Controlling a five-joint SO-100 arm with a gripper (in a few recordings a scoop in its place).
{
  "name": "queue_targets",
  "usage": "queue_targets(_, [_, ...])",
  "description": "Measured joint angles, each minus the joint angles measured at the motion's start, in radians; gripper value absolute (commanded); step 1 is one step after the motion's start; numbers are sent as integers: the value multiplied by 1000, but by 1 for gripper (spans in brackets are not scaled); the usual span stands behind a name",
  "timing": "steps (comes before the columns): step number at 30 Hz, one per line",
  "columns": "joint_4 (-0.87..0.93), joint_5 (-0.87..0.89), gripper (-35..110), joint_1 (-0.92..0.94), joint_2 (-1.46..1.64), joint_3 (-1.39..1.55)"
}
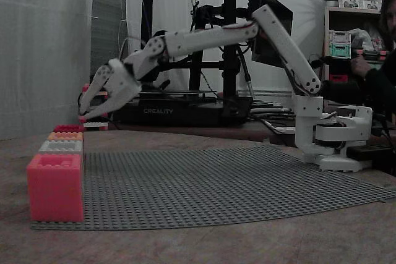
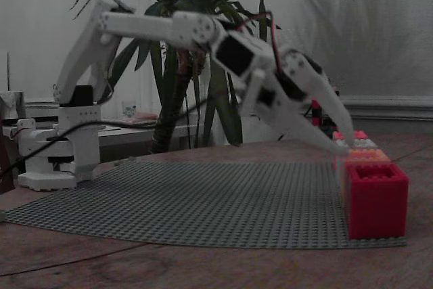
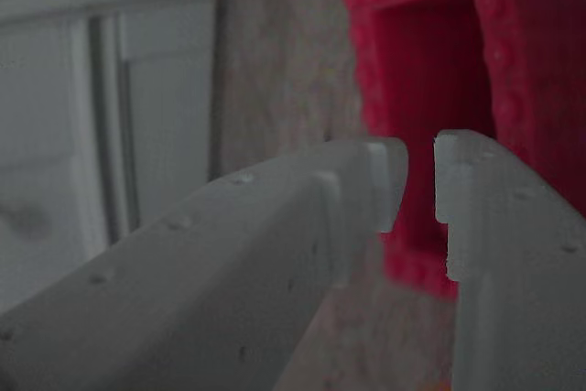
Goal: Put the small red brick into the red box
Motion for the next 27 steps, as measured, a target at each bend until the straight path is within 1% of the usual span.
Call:
queue_targets(5, [9,17,0,-29,304,319])
queue_targets(11, [86,49,0,-81,703,742])
queue_targets(19, [43,132,0,-173,1218,1419])
queue_targets(22, [130,172,0,-209,1384,1548])
queue_targets(27, [328,212,0,-253,1635,1649])
